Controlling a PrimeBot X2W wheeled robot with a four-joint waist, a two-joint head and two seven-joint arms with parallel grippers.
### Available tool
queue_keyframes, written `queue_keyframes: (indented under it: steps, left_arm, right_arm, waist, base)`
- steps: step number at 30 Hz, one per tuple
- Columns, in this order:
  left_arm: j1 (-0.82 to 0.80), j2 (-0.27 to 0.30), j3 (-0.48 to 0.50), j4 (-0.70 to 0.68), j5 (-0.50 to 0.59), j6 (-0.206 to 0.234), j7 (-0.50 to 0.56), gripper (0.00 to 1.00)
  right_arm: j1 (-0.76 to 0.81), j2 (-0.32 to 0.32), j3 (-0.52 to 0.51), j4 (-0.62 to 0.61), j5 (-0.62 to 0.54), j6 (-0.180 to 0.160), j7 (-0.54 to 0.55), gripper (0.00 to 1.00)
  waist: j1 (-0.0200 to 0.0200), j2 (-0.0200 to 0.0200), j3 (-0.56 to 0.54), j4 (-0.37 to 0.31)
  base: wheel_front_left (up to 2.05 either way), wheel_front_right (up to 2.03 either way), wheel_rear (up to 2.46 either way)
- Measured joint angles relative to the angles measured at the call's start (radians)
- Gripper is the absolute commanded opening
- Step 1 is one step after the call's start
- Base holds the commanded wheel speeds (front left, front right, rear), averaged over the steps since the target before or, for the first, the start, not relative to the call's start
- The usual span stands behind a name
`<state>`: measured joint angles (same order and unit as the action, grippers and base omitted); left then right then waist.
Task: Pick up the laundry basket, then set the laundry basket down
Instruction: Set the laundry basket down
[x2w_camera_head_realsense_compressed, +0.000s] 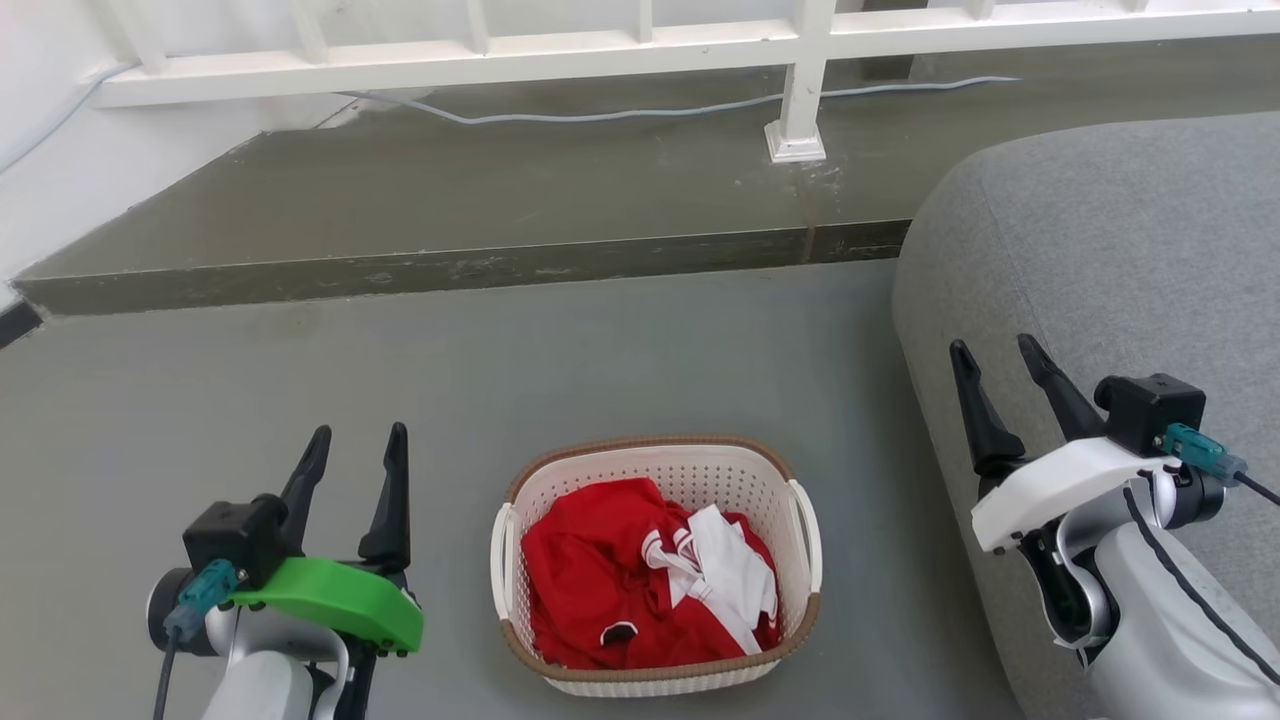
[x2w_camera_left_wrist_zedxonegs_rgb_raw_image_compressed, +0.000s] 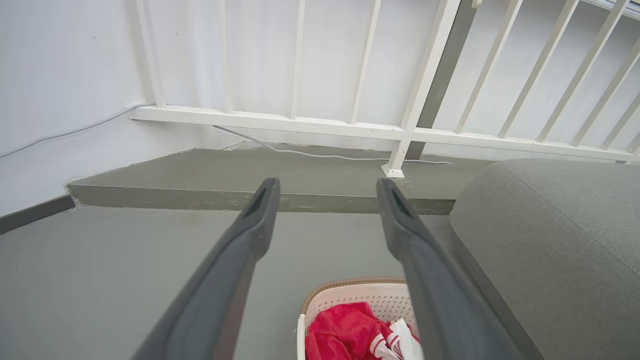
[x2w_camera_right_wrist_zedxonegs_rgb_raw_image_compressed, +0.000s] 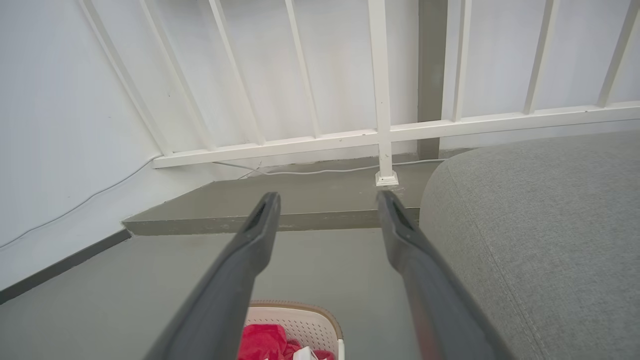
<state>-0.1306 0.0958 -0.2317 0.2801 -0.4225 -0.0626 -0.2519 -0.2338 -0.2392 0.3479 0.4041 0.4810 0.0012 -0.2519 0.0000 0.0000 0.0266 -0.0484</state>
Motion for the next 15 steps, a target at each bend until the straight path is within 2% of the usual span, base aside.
queue_keyframes:
  steps: [15]
  left_arm:
    - [0.031, -0.019, 0.027, -0.027, 0.023, -0.016, 0.000, 1.00]
  right_arm:
    - [0.028, 0.017, -0.037, -0.018, -0.042, 0.018, 0.000, 1.00]
  waist:
    - [0.0000, 0.0000, 0.008, -0.002]
  base:
    - [0.00, 0.00, 0.00]
